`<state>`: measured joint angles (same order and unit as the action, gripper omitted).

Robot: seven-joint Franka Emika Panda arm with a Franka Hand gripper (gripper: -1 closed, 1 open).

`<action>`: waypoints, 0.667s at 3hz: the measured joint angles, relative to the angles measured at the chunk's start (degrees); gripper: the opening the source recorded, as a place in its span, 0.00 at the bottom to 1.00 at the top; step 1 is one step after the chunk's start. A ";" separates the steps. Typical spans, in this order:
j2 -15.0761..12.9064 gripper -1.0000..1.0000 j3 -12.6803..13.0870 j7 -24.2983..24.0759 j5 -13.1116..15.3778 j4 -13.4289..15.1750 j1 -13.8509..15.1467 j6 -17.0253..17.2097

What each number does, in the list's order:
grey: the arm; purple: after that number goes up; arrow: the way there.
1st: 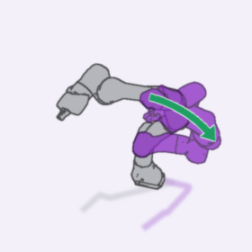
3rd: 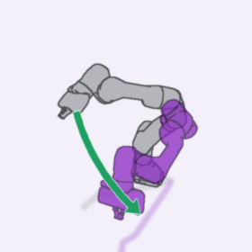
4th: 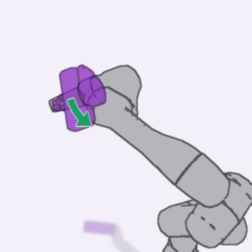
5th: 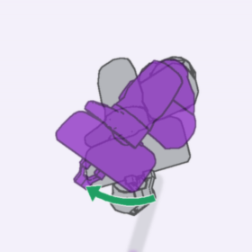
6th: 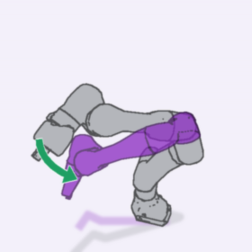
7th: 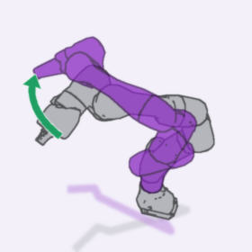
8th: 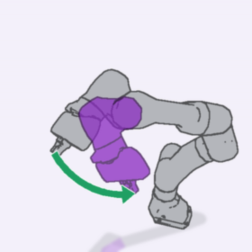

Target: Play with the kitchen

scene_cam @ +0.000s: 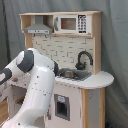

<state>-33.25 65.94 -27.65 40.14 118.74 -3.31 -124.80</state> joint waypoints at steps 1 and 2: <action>0.10 1.00 0.18 -0.36 0.00 0.00 0.04 0.43; 0.22 1.00 0.38 -0.72 0.00 0.01 0.10 0.86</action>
<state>-33.03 66.32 -28.37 40.14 118.75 -3.21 -123.94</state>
